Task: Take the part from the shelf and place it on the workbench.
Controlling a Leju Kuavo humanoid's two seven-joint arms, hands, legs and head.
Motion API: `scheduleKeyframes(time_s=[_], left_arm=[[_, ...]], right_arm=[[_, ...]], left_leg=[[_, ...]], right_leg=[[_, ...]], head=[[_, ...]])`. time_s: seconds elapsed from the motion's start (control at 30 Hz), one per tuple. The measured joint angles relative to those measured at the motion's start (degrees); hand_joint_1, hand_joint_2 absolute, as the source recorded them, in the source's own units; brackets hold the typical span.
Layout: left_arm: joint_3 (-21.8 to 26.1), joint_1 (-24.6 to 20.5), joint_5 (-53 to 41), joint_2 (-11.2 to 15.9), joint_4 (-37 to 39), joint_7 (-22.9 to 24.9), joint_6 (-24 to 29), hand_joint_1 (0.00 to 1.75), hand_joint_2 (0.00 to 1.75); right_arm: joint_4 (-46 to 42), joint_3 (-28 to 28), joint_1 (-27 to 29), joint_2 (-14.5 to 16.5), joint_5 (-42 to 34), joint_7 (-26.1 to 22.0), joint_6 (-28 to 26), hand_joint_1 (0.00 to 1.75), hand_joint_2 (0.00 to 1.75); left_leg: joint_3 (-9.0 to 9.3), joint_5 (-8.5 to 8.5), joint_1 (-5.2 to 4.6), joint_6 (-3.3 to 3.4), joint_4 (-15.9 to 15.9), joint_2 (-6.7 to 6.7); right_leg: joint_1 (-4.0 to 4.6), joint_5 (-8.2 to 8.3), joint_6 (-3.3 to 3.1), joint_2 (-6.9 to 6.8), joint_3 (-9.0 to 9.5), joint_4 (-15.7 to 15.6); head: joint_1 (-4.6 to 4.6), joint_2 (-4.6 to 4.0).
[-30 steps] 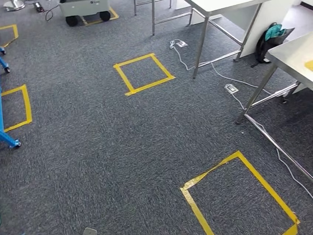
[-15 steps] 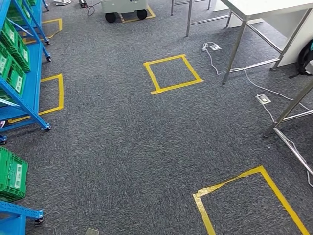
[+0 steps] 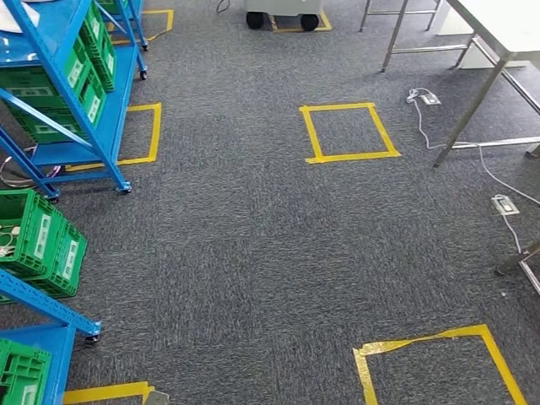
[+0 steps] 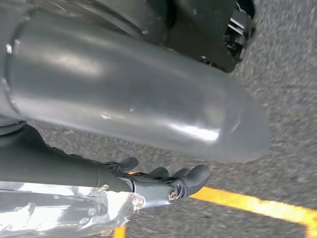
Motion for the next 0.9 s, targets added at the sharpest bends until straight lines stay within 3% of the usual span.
scheduleKeyframes(time_s=[0.07,0.1,0.13,0.17,0.23,0.3,0.37,0.43,0.5,0.57,0.6,0.63,0.67,0.7,0.73,0.8,0.87,0.9], left_arm=[[0.1,-0.1,-0.1,0.0,0.0,0.0,0.0,0.00,0.00],[0.1,-0.2,-0.1,0.0,0.0,0.0,0.0,0.00,0.00],[0.1,-0.2,-0.1,0.0,0.0,0.0,0.0,0.00,0.00],[0.1,-0.1,-0.1,0.0,0.0,0.0,0.0,0.00,0.00],[0.2,0.0,-0.1,0.0,0.0,0.0,0.0,0.00,0.00],[0.2,-0.1,-0.1,0.0,0.0,0.0,0.0,0.00,0.00],[0.2,-0.1,-0.3,-0.1,0.0,0.0,0.0,0.00,0.00],[0.2,0.1,-0.4,-0.1,0.0,0.1,0.0,0.00,0.00],[0.2,0.3,-0.6,-0.1,0.0,0.3,0.2,0.00,0.00],[0.3,0.1,-0.9,-0.3,0.0,0.6,0.4,0.00,0.00],[0.3,0.0,-1.1,-0.4,0.0,0.8,0.4,0.00,0.00],[0.3,0.1,-1.2,-0.5,0.0,0.8,0.5,0.00,0.00],[0.3,0.1,-1.4,-0.7,0.0,0.7,0.5,0.00,0.00],[0.3,0.2,-1.5,-0.8,0.0,0.7,0.5,0.00,0.00],[0.3,0.3,-1.6,-0.8,0.0,0.6,0.5,0.00,0.00],[0.3,0.1,-1.8,-1.0,0.0,0.4,0.5,0.00,0.00],[0.3,-0.1,-2.0,-1.1,0.0,-0.1,0.7,0.00,0.00],[0.3,-0.1,-2.1,-1.1,0.0,-0.5,0.7,0.00,0.00]], right_arm=[[0.0,0.0,0.2,0.0,0.2,0.0,0.0,0.00,0.00],[0.1,0.0,0.3,0.0,0.2,0.0,0.0,0.00,0.00],[0.1,0.0,0.3,0.0,0.2,0.1,0.0,0.00,0.00],[0.1,0.0,0.4,0.0,0.2,0.1,0.0,0.00,0.00],[0.1,0.0,0.3,0.0,0.2,0.1,0.0,0.00,0.00],[0.1,0.0,0.2,0.0,0.3,0.1,-0.1,0.00,0.00],[0.1,0.1,0.2,0.0,0.3,0.1,-0.1,0.00,0.00],[0.1,0.1,0.1,0.0,0.5,0.1,-0.1,0.00,0.00],[0.1,0.0,0.1,0.0,0.5,0.4,-0.4,0.00,0.00],[0.1,0.0,0.2,0.0,0.5,1.3,-0.9,0.00,0.00],[0.1,0.0,0.3,0.0,0.5,1.9,-1.2,0.00,0.00],[0.1,0.0,0.3,0.0,0.4,2.4,-1.5,0.00,0.00],[0.1,0.0,0.3,0.0,0.4,2.7,-1.7,0.00,0.00],[0.1,0.0,0.2,0.0,0.4,2.9,-1.7,0.00,0.00],[0.1,0.0,0.1,0.0,0.4,2.9,-1.8,0.00,0.00],[0.1,0.0,0.1,0.0,0.4,2.9,-1.8,0.00,0.00],[0.1,0.0,0.0,0.0,0.4,2.6,-2.0,0.00,0.00],[0.1,0.0,-0.2,0.0,0.4,2.2,-2.1,0.00,0.00]], left_leg=[[-0.05,0.10,-0.05,0.55,0.0,-1.45],[-0.07,0.10,-0.15,0.70,0.0,-2.26],[-0.05,0.09,-0.26,0.75,0.0,-3.14],[0.00,0.09,-0.36,0.78,0.0,-4.00],[0.21,0.09,-0.45,0.78,0.0,-5.78],[0.28,0.09,-0.55,0.62,0.2,-7.35],[0.07,0.19,-0.49,0.14,0.1,-8.48],[-0.21,0.35,-0.29,-0.53,0.0,-8.96],[-1.26,-1.16,-0.42,-1.07,2.0,-6.63],[-4.27,-4.84,-0.54,-1.50,8.3,-3.40],[-6.14,-6.53,-0.48,-1.71,12.2,-2.68],[-7.49,-7.37,-0.38,-1.87,15.0,-2.33],[-7.91,-7.11,-0.28,-2.00,15.9,-2.11],[-7.16,-5.80,-0.19,-2.09,14.5,-1.83],[-5.37,-3.83,-0.14,-2.12,11.2,-1.23],[-1.20,-0.77,-0.26,-1.96,3.3,1.27],[0.62,-0.09,-0.50,-1.37,-0.2,2.36],[0.59,-0.13,-0.60,-0.95,-0.4,1.64]], right_leg=[[-0.12,-4.08,0.20,3.51,-3.64,7.7],[-0.08,-5.52,0.15,4.14,-5.66,11.6],[-0.03,-5.95,-0.01,4.44,-7.16,14.1],[0.03,-5.15,-0.23,4.62,-7.68,14.4],[0.11,-0.67,-0.79,5.62,-5.53,8.3],[0.02,2.89,-1.16,8.04,-2.34,0.6],[0.08,3.55,-1.27,9.01,-1.13,-2.1],[0.16,3.90,-1.71,7.80,-0.80,-2.4],[0.06,4.36,-2.36,6.48,-0.53,-3.0],[0.08,4.44,-2.74,4.88,-0.46,-3.2],[0.11,4.38,-2.83,3.99,-0.47,-3.2],[0.12,4.31,-2.88,3.09,-0.46,-3.2],[0.12,4.23,-2.89,2.24,-0.43,-3.2],[0.12,4.14,-2.83,1.48,-0.36,-3.2],[0.11,4.02,-2.72,0.76,-0.21,-3.2],[0.33,3.59,-2.26,-0.51,0.01,-3.1],[0.66,3.11,-1.76,-1.67,0.13,-3.0],[0.74,2.92,-1.55,-2.26,0.34,-3.0]], head=[[0.23,0.00],[0.25,0.00],[0.25,0.00],[0.25,0.00],[0.25,0.00],[0.25,0.00],[0.24,0.00],[0.21,0.00],[0.01,0.00],[-0.20,0.00],[-0.25,0.00],[-0.23,0.00],[-0.24,0.00],[-0.25,0.00],[-0.25,0.00],[-0.24,0.00],[-0.13,0.00],[-0.07,0.00]])
